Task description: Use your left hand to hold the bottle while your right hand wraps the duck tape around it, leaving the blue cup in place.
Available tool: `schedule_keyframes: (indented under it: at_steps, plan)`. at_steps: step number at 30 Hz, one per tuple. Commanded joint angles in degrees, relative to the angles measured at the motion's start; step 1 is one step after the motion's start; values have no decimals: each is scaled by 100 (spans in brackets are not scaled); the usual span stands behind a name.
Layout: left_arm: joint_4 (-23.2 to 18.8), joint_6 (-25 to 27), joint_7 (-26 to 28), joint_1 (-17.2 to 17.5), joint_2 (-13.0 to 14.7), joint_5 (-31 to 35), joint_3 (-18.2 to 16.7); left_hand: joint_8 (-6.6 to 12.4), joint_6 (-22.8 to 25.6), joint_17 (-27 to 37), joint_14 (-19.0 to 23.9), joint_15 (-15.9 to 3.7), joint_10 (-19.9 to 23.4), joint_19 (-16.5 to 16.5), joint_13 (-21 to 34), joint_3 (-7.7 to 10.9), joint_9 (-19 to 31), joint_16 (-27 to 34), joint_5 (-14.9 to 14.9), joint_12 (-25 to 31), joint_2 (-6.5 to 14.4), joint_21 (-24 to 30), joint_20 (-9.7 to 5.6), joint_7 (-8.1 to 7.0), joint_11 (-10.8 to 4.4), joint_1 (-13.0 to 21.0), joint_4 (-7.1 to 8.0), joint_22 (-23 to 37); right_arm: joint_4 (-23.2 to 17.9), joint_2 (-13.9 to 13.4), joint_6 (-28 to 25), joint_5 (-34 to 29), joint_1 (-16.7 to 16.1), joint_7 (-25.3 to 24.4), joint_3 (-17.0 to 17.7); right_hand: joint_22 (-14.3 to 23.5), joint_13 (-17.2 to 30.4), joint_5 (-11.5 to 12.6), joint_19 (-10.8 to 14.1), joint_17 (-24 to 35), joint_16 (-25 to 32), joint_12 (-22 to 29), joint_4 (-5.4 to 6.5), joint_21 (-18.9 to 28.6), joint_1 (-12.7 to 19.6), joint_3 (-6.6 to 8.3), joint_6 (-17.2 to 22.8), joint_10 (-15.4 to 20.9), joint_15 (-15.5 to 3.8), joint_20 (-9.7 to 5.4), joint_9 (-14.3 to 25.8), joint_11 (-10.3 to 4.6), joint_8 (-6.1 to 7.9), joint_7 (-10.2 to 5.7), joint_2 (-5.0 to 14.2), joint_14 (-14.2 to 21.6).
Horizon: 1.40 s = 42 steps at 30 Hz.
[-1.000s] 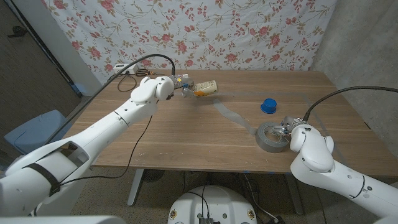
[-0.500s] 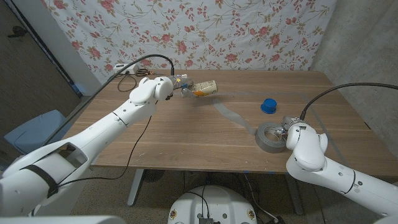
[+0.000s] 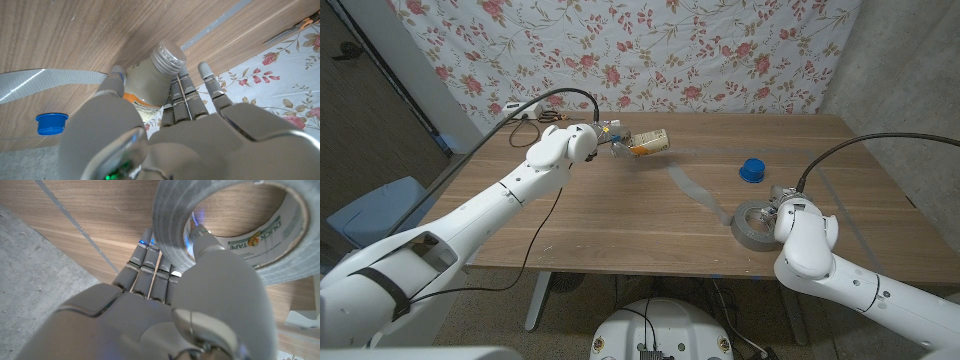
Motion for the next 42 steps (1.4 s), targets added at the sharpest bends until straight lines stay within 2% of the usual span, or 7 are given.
schedule_keyframes:
  at_steps: [1,7,14,28,42]
  plan:
    - [-100,29,-2,66,48,8,-27,2453,1141,23,29,19,36,-50,27,1580,931,-18,24,123,916,53,18,495,-41,867,1539,7,173,458,513,-8,-935,-2213,642,55,698,-2,16,1957,446,302,25,126,939,-37,827,493,-1395,-14,104,-379,71,-750,908,613]
    - [-140,31,31,112,65,13,-42,2460,1141,30,29,19,38,-58,22,1581,934,-26,21,132,915,89,21,496,-46,867,1536,-7,305,785,985,-28,-1430,-3746,1067,81,819,14,-16,2041,398,403,48,216,964,-42,899,512,-1397,4,174,-401,134,-749,914,603]
    - [-196,51,74,192,95,2,-73,2467,1129,38,27,5,28,-70,20,1581,944,-36,19,141,914,133,17,500,-46,866,1535,-26,569,1131,1402,-122,-1649,-4976,1343,97,919,43,-41,2093,329,487,65,297,974,-51,932,534,-1396,-24,235,-425,181,-790,896,611]
    - [-290,103,143,329,169,-58,-148,2483,1143,55,38,11,25,-108,2,1585,940,-56,17,161,913,228,17,502,-31,869,1527,-72,693,1261,1903,-311,-1691,-5806,1600,111,1074,88,-78,2159,185,594,94,439,976,-57,959,529,-1402,-48,297,-461,234,-814,873,676]
    - [-182,20,314,359,169,-190,-178,2485,1141,72,36,13,19,-134,-7,1586,924,-77,15,181,911,317,21,501,-45,871,1520,-118,961,1442,2491,-401,-1660,-7066,1853,111,1084,119,-43,2206,68,631,97,605,989,-69,1009,616,-1407,-68,275,-474,249,-815,839,803]
